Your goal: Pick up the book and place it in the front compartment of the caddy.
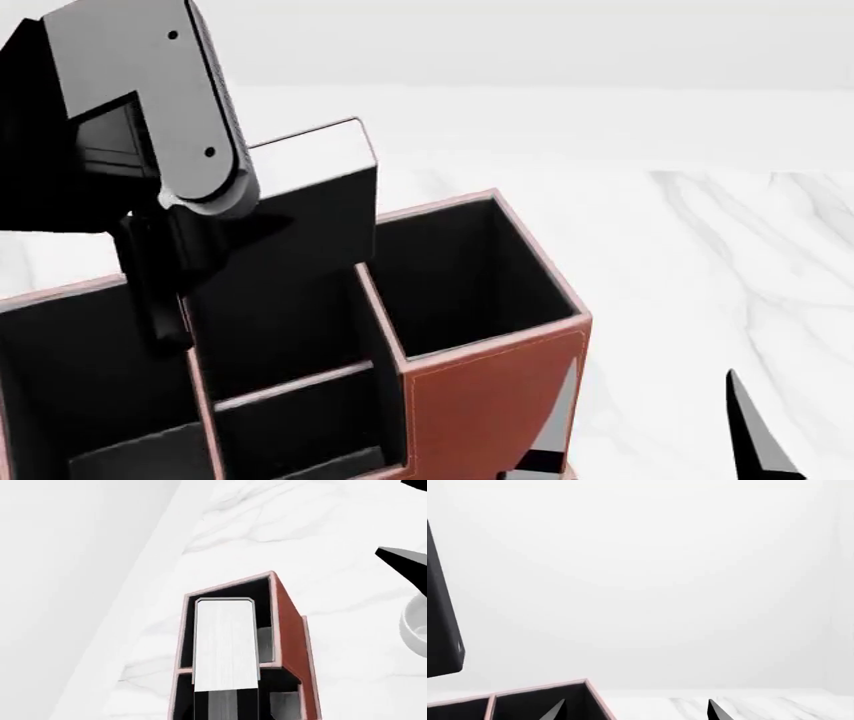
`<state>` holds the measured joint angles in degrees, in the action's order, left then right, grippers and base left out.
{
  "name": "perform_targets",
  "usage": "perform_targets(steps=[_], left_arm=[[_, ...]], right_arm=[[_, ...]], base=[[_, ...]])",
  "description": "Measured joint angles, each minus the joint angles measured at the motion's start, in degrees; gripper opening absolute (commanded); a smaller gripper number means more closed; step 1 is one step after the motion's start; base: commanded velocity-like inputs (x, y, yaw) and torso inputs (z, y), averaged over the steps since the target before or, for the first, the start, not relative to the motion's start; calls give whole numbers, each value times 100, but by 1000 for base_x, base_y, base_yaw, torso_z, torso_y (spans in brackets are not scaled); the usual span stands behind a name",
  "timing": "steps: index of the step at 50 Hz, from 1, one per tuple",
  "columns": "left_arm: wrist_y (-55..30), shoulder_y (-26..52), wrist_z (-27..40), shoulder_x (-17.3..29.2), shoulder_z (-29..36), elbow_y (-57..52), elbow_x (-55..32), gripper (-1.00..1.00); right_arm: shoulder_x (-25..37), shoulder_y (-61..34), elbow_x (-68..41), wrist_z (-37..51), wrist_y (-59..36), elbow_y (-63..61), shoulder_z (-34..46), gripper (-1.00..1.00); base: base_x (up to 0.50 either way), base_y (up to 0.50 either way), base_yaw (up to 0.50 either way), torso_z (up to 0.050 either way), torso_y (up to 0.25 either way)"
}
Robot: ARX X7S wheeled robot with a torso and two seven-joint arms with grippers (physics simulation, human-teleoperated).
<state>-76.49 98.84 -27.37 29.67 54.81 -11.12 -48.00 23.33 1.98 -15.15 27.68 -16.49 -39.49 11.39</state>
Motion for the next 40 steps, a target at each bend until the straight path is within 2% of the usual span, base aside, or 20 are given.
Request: perform_targets(steps=[20,40], left_arm=[[172,-301,185,-39,134,423,199,-100],[985,-678,44,124,519,648,656,-100]], right_arm=[[37,14,-26,37,22,-15,-16,100],[68,14,-50,77,16,-13,-21,100]], base=[[0,0,0,1,2],[0,0,0,0,2]])
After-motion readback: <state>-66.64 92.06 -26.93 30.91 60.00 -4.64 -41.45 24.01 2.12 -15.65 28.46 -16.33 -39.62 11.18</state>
